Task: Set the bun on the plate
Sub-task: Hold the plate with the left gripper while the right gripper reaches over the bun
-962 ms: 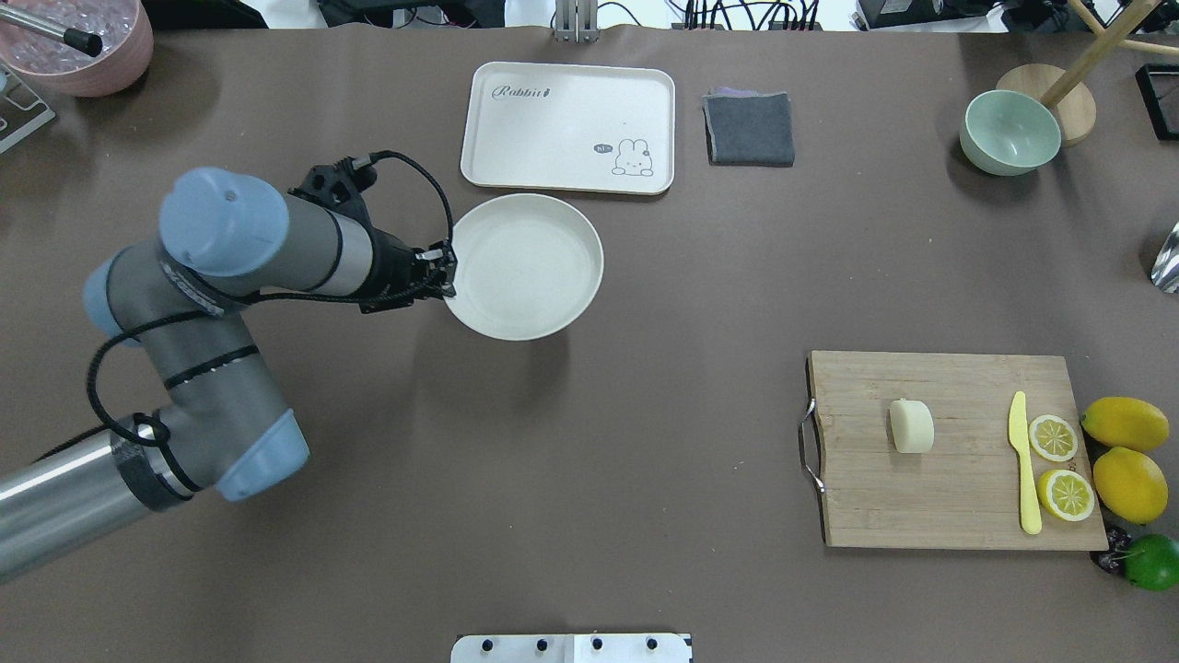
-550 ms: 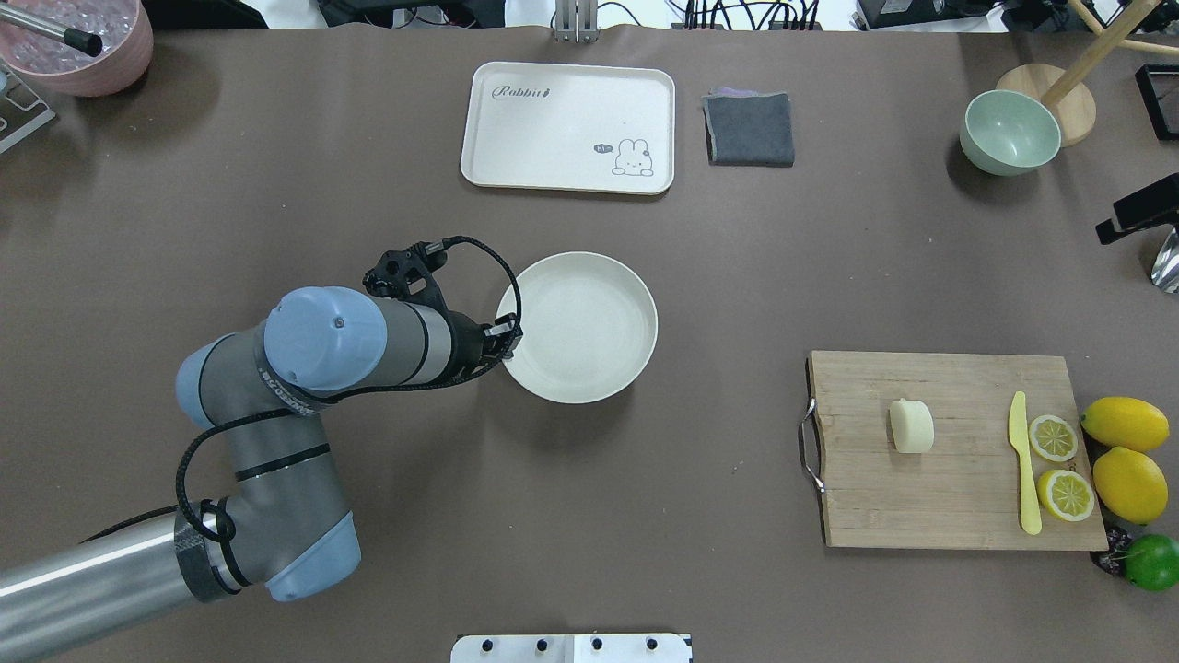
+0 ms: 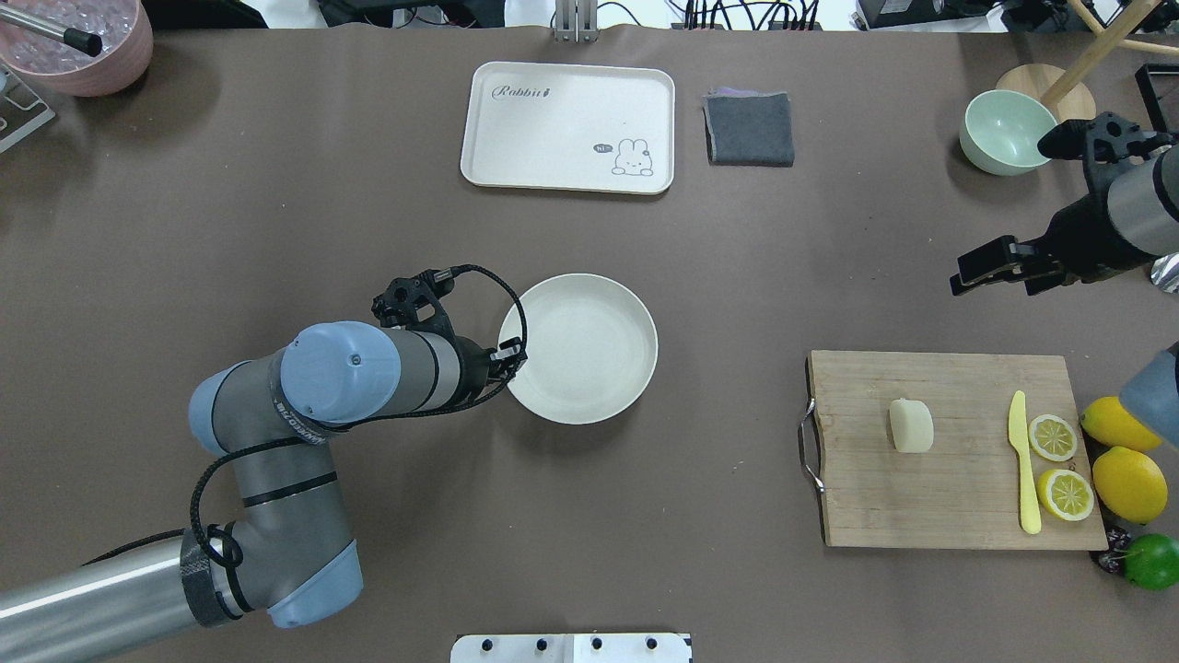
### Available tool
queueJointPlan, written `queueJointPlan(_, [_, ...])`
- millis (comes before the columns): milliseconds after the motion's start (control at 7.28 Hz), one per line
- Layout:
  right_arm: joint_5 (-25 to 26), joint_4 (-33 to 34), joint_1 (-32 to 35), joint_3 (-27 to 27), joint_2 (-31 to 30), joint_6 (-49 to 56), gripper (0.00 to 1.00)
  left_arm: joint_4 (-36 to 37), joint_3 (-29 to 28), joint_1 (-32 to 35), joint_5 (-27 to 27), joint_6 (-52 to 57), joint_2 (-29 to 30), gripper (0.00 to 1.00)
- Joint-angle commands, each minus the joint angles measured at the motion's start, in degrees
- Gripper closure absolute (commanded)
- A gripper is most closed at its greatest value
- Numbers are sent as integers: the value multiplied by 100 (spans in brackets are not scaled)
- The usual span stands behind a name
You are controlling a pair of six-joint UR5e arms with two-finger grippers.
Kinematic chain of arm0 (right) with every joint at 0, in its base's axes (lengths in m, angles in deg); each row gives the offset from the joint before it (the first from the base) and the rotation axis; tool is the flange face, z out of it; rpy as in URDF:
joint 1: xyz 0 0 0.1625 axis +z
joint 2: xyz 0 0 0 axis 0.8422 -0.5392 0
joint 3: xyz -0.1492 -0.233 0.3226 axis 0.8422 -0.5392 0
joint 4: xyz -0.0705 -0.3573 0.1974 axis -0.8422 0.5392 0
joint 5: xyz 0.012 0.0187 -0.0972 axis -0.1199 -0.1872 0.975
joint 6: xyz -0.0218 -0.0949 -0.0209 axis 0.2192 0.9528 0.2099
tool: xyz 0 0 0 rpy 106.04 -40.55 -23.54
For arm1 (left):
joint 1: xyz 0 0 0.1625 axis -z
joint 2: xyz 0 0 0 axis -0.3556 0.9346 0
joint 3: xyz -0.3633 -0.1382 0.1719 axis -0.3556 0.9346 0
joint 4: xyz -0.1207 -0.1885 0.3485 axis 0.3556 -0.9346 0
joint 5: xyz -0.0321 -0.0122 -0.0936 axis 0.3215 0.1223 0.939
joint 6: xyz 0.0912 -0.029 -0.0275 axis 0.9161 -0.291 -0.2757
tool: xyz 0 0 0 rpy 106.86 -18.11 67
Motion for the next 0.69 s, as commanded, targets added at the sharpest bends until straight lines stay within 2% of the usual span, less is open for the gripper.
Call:
queueJointPlan(0, [58, -20, -339, 122, 8, -290, 0, 3, -8, -12, 0, 18, -18, 100])
queueJointPlan(137, [197, -20, -523, 156, 8, -482, 0, 12, -17, -12, -9, 18, -36, 23])
queueJointPlan(275, [460, -20, -803, 174, 8, -667, 0, 3, -8, -30, -9, 18, -123, 3])
queueJointPlan(550, [996, -20, -1400, 157, -9, -1113, 0, 3, 9, -21, -9, 18, -133, 3])
